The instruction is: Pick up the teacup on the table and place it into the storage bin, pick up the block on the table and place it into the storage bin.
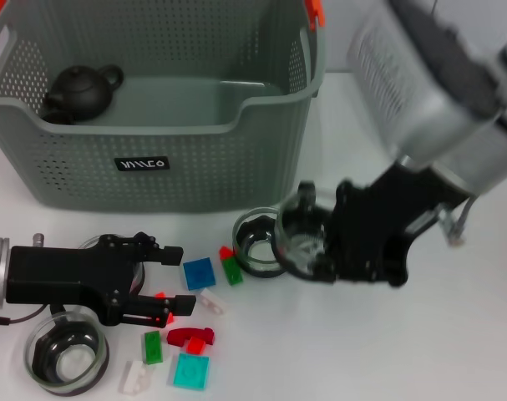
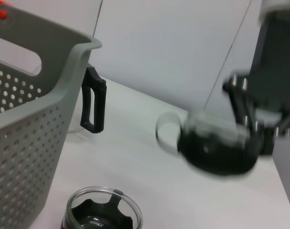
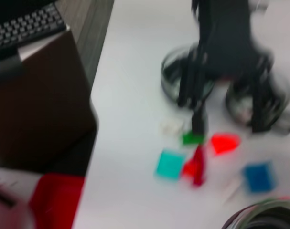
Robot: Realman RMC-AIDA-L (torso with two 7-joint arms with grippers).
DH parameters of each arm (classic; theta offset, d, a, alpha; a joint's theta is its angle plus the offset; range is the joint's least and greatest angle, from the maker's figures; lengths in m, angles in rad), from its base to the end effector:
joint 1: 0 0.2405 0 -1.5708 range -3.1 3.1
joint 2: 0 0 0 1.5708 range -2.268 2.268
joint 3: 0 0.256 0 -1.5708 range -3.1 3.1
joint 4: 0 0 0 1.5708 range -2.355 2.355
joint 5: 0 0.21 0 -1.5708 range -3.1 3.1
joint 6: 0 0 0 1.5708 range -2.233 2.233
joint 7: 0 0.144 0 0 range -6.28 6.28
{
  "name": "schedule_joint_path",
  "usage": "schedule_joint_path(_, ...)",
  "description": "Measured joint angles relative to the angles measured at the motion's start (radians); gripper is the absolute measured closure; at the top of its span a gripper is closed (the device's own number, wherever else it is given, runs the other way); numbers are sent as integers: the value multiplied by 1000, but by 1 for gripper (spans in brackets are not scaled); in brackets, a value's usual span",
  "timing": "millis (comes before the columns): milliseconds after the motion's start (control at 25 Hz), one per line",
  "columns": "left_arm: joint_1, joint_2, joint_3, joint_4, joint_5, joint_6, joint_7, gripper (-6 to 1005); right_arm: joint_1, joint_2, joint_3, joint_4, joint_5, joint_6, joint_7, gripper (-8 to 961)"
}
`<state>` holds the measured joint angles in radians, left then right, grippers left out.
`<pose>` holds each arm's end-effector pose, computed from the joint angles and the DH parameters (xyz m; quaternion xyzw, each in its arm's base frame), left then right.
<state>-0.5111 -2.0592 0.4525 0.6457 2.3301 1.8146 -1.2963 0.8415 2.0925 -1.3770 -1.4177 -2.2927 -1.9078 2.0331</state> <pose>-0.2913 0.2822 0.0111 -0.9529 -0.2156 -0.2088 0.0435 0.0676 0.3213 -0.0059 0.9872 0.0552 0.1364 0.0621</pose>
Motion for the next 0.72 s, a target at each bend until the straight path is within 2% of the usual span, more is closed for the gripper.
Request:
schedule_joint_path(120,0,1,0,1,0,-2,1,174,66,5,95,-74,32,-52,17,896)
schedule_joint_path(280,0,1,0,-1,-2,-3,13,174,164,8,150,-70,59,-16,20,896)
schedule_joint_path(560,0,0,0,-4,-7,-3,26,174,302,9,152,51,58,214,-22,898)
schedule_joint_path(720,-2,-2,0,-5,-8,0,27,174,371,8,150,207,52,393,-84,897)
